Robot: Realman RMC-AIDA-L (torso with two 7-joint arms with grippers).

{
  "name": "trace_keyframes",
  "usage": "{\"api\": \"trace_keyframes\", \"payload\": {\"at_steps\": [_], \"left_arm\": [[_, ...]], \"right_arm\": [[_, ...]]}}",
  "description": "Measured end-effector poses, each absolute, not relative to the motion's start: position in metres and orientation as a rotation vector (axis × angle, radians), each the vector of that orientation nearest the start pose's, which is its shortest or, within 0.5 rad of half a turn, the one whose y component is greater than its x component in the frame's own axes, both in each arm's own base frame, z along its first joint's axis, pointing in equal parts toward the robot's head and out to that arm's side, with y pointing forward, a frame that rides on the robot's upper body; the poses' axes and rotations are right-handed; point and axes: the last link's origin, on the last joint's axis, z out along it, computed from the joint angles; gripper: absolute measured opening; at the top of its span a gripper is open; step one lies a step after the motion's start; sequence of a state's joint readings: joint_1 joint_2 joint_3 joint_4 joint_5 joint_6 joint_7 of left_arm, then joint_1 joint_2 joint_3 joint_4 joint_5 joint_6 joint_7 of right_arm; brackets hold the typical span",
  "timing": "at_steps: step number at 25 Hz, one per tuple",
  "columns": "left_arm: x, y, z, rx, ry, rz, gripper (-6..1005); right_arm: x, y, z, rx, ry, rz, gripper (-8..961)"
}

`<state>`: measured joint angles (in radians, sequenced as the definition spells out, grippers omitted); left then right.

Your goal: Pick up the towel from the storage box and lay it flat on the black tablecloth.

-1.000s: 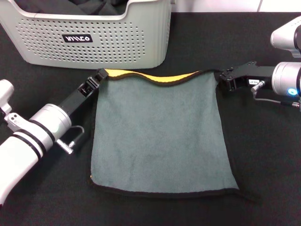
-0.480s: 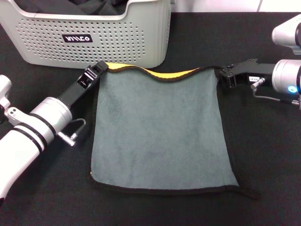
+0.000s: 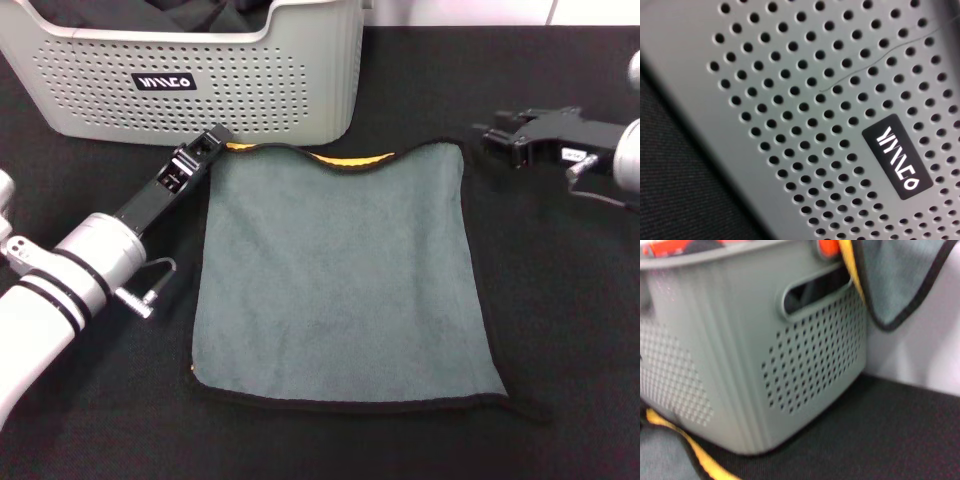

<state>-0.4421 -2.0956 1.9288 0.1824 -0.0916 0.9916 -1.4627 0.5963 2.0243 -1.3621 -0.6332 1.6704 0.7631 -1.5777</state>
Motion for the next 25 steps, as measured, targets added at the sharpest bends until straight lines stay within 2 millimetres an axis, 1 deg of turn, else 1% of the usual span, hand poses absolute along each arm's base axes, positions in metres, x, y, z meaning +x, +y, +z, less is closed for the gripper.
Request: {"api": "trace_keyframes", "payload": {"at_steps": [3,4,5,6,10,13,14,16,17,18,22,23,24,25], "left_arm": [[-0.316,0.322,-0.058,-1.495,-1.681,-1.309,234],[-0.319,0.315,-0.053,-1.474,-1.66,-1.347,256],[-0.319,0.315,-0.053,-1.474,-1.66,-1.347,279],[-0.322,0.311,-0.049,-1.461,-1.639,-1.374,301],[-0.332,0.29,-0.026,-1.399,-1.496,-1.473,459],[-0.336,0.274,-0.015,-1.415,-1.358,-1.487,595],[-0.337,0.269,-0.012,-1.437,-1.301,-1.473,643],[-0.336,0.26,-0.007,-1.5,-1.191,-1.451,739],[-0.334,0.255,-0.005,-1.546,-1.114,-1.439,761],[-0.331,0.251,-0.003,-1.587,-1.049,-1.434,784],[-0.314,0.234,0.009,-1.784,-0.771,-1.464,874],[-0.312,0.232,0.012,-1.817,-0.732,-1.476,871],[-0.305,0.228,0.018,-1.924,-0.653,-1.507,869],[-0.301,0.226,0.022,-1.994,-0.61,-1.527,866]], "right_arm": [[0.239,0.413,-0.02,-2.324,0.754,0.524,288],[0.242,0.413,-0.015,-2.307,0.759,0.534,327],[0.246,0.412,-0.011,-2.288,0.766,0.545,366],[0.247,0.412,-0.009,-2.282,0.767,0.551,405],[0.25,0.407,-0.001,-2.282,0.746,0.6,566],[0.248,0.398,0.004,-2.318,0.672,0.668,702],[0.247,0.392,0.006,-2.339,0.617,0.703,747],[0.241,0.381,0.012,-2.378,0.499,0.78,779],[0.234,0.368,0.019,-2.412,0.367,0.877,795],[0.234,0.368,0.019,-2.412,0.367,0.877,811],[0.219,0.347,0.033,-2.509,0.171,1.018,876],[0.215,0.342,0.037,-2.541,0.144,1.051,875],[0.213,0.337,0.041,-2.57,0.12,1.08,874],[0.21,0.334,0.045,-2.599,0.107,1.11,874]]}}
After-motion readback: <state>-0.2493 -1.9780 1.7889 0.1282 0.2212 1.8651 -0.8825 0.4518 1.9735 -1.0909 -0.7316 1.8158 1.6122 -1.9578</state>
